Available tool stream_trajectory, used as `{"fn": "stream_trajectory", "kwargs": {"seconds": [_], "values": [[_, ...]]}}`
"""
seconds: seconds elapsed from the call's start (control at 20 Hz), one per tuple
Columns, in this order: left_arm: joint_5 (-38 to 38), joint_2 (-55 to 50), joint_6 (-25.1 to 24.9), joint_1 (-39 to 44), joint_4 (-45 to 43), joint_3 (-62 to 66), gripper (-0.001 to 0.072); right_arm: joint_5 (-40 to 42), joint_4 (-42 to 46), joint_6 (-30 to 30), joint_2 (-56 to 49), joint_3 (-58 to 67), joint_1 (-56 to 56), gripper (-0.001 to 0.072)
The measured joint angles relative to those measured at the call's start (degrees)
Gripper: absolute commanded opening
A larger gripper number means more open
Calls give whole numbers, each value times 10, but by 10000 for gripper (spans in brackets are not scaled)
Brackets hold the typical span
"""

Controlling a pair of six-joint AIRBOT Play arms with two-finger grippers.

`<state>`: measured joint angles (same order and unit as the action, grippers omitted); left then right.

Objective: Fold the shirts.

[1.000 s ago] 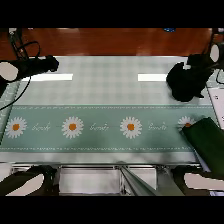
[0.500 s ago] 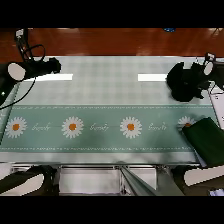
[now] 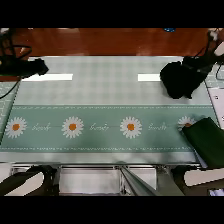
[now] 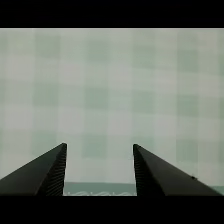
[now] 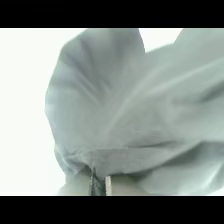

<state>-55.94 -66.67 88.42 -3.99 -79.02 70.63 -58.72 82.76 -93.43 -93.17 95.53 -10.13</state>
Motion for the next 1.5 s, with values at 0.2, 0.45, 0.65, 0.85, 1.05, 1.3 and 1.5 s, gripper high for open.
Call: {"fn": "stream_trajectory", "kwargs": {"seconds": [0.2,0.45,0.65,0.85,1.05,1.3,1.5], "values": [[-44,124,-18,-20,27,-68,505,-8,-15,35,114,80,44,25],[-43,299,-25,-26,76,-223,505,-13,-23,57,213,161,104,25],[-32,387,-11,-28,99,-290,505,-25,-35,77,262,207,176,25],[-31,423,-3,-28,129,-310,505,-64,-72,97,288,216,269,25],[-31,433,-1,-27,153,-315,505,-94,-100,104,291,183,371,25],[-30,436,-1,-28,162,-317,505,-105,-123,95,258,64,440,25],[-30,436,-1,-28,167,-317,505,-62,-212,96,201,-72,454,26]]}}
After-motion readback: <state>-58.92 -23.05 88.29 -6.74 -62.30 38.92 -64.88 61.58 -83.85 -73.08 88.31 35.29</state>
